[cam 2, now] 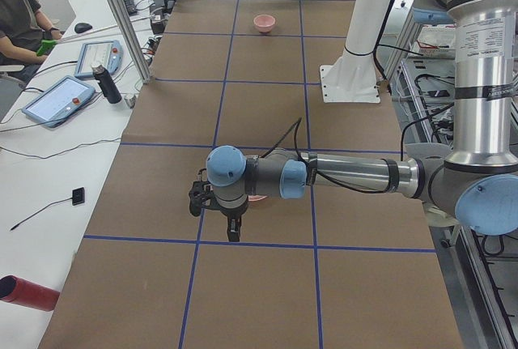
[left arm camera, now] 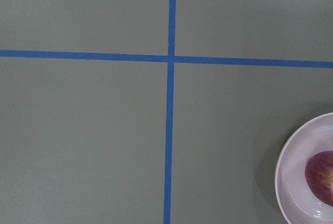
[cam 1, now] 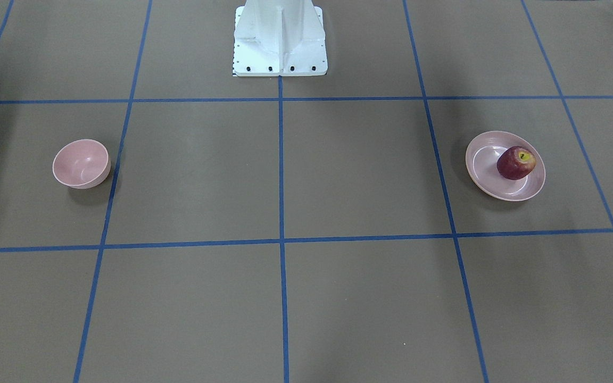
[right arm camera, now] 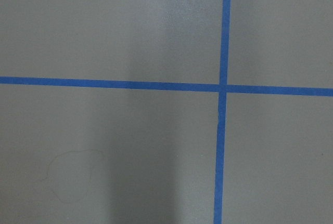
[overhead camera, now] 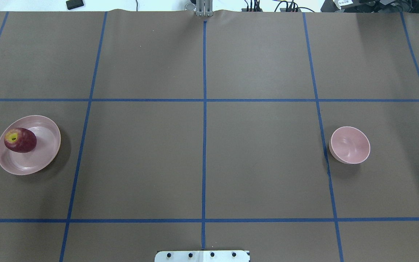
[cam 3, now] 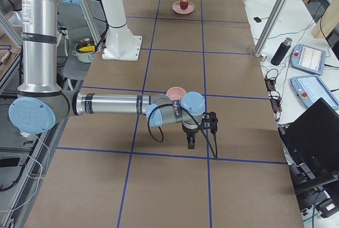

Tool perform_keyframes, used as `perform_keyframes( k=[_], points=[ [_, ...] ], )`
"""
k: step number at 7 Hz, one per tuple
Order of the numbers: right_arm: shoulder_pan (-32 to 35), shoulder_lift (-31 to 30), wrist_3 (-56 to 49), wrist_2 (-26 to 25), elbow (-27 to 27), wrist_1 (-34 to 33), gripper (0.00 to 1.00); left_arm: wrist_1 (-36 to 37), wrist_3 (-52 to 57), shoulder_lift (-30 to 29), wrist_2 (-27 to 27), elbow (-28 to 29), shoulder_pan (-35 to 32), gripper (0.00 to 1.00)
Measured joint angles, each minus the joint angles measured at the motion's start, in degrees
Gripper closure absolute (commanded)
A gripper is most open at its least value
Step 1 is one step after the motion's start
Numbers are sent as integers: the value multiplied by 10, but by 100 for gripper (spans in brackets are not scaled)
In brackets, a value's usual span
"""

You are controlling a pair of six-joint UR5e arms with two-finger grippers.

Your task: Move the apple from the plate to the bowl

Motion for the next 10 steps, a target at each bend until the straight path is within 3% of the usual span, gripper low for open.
perform_keyframes(
  k=[10],
  points=[
    [-1, 0, 5, 7, -2, 12, 0, -5, -5, 6, -14, -34, 3, 2]
  ],
)
